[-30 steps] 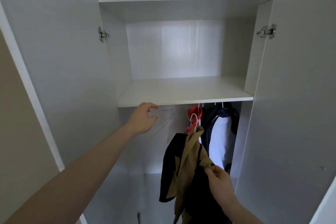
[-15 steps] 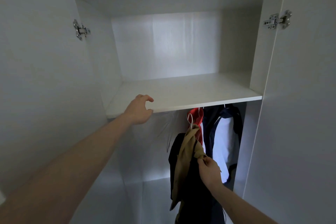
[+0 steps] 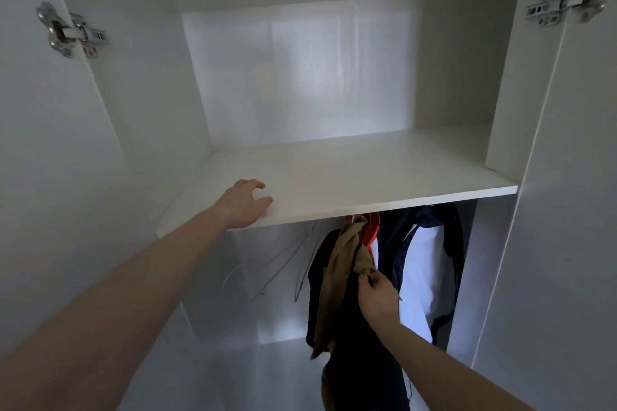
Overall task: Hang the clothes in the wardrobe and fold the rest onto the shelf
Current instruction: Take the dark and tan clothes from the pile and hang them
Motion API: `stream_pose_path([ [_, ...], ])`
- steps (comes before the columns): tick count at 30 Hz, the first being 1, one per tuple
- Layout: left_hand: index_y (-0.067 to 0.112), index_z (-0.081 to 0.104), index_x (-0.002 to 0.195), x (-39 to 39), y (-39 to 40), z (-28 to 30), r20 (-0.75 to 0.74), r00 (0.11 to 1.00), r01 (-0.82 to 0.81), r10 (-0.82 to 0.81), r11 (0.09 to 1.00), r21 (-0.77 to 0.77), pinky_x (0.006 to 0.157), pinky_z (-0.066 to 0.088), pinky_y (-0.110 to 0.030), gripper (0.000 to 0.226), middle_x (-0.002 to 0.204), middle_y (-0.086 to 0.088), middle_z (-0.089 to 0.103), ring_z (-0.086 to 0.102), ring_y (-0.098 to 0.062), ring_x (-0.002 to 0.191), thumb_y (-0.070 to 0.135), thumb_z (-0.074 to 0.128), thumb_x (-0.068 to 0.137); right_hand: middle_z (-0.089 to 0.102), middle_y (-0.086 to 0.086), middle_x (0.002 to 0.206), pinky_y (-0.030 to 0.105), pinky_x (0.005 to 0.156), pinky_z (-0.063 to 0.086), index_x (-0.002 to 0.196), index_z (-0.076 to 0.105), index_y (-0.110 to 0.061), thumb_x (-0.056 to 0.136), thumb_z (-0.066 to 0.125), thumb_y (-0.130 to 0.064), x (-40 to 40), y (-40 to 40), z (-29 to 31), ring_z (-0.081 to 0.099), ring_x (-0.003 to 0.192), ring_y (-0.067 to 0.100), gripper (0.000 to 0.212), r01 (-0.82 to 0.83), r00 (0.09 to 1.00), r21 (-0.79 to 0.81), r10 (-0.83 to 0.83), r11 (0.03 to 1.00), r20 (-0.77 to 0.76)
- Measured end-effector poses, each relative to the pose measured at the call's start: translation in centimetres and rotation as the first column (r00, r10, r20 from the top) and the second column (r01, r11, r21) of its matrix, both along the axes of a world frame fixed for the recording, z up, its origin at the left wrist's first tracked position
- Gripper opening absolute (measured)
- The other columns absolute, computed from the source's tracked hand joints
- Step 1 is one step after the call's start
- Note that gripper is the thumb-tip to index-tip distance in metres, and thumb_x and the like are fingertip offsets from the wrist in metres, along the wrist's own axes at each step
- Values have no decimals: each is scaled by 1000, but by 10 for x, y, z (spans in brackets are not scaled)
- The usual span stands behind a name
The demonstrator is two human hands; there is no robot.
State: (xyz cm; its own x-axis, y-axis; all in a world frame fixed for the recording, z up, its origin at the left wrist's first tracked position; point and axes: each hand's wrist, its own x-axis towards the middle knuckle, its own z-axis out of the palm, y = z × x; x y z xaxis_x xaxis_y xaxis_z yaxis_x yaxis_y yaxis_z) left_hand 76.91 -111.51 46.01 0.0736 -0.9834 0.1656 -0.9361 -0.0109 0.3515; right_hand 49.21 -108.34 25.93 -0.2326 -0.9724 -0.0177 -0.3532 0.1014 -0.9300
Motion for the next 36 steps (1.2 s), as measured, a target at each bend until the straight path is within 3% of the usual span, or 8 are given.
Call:
stream_pose_path([
  [4,17,43,151,4,-15,-14,2,1000,-30,30,999,45,120,29,-36,59,161,-10,36,37,-29,145,48,50,102,57,2,68,14,42,30,80,55,-15,104,47,-21,1,-25,2,53,57,11,27,17,999,-46,-19,999,-34],
  [9,21,46,151,9,-23,-19,26,999,-45,44,998,34,120,30,-37,64,160,-5,39,40,-27,144,59,49,99,53,1,65,24,47,26,78,56,-11,103,47,-21,5,-55,4,49,57,12,28,86,993,-84,-92,993,-70],
  [12,20,45,151,11,-24,-22,48,998,-34,33,999,31,119,29,-36,65,160,-4,40,39,-26,145,59,48,99,56,5,68,27,54,33,79,56,-11,102,45,-25,6,-71,5,58,67,26,29,111,992,-101,-116,989,-50],
  [19,19,43,152,12,-25,-26,101,995,-27,26,1000,13,120,29,-38,62,160,-5,40,39,-25,145,56,43,102,62,-1,81,38,71,52,124,61,-22,98,39,-41,7,-107,11,61,76,27,39,105,987,-49,-111,993,-121],
  [22,20,42,152,12,-27,-27,134,991,-23,21,1000,11,121,28,-39,62,160,-4,39,37,-25,146,57,40,102,68,5,95,45,82,58,130,59,-28,95,37,-45,4,-118,15,66,88,32,44,74,991,-8,-75,997,-109],
  [26,22,41,152,13,-29,-29,142,989,-27,25,1000,9,121,27,-38,62,160,-4,39,37,-25,146,58,40,102,67,3,90,43,82,56,130,59,-27,99,39,-42,0,-131,13,65,86,31,40,64,991,19,-61,998,-116],
  [33,22,43,151,15,-30,-33,148,988,-28,30,999,-17,121,28,-39,60,159,-3,41,39,-25,145,57,41,102,66,8,129,36,91,48,127,63,-26,100,41,-40,-6,-138,-13,64,106,31,37,-1,946,58,20,998,-322],
  [36,24,44,150,17,-31,-33,147,989,-31,33,999,-18,120,28,-40,59,158,-2,42,39,-25,144,58,41,101,65,3,129,35,88,47,129,63,-30,100,39,-40,-8,-134,-26,63,111,29,39,-7,896,25,18,1000,-444],
])
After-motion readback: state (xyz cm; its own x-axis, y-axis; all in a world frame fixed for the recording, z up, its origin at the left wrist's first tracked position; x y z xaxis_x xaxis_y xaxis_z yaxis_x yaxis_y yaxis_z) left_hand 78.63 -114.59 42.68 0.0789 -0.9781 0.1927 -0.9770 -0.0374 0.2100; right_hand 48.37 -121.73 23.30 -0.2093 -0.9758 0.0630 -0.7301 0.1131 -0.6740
